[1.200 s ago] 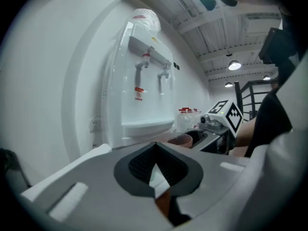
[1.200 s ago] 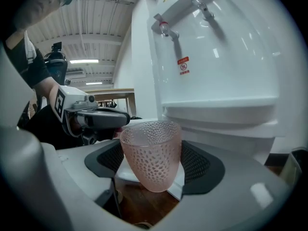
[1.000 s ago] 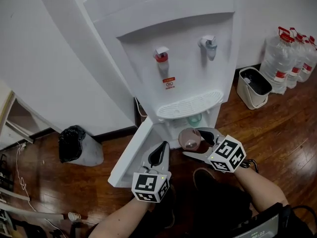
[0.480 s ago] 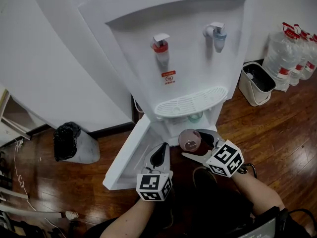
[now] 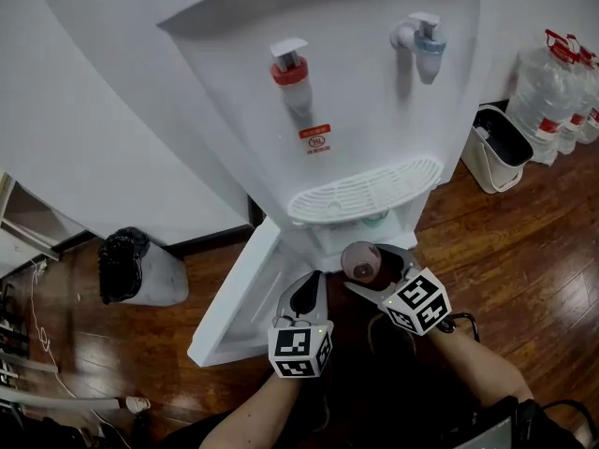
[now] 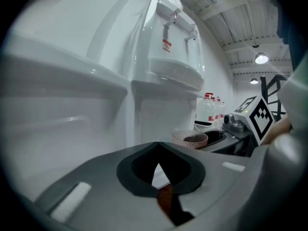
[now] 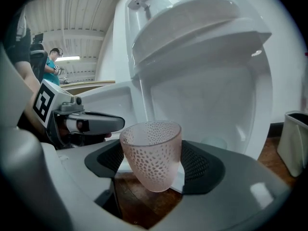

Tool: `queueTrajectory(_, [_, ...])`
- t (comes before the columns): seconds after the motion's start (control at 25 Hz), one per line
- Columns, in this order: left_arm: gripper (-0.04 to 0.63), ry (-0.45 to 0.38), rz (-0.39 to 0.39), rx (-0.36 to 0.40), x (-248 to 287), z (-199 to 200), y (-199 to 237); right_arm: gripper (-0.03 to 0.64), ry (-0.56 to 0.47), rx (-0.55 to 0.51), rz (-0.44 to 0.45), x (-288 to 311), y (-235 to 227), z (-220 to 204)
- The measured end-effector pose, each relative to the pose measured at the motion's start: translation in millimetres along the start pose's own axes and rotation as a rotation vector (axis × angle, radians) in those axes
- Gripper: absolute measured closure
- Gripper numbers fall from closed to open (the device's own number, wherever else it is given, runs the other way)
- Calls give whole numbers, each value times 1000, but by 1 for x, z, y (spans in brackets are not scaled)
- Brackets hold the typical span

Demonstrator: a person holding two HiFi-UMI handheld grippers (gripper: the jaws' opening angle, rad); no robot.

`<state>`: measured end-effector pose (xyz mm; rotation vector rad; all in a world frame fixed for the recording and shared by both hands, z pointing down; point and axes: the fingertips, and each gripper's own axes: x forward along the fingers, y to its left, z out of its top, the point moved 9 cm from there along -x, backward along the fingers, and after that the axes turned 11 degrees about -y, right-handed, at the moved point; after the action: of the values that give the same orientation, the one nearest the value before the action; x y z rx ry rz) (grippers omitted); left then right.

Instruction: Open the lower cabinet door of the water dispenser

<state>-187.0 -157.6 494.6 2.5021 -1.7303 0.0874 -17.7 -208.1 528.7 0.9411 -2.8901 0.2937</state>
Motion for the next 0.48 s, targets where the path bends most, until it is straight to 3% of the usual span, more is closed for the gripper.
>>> queueTrajectory(0.48, [617,95,-64,5,16,-33,-2,247,4,12,-83,30,-21,-44])
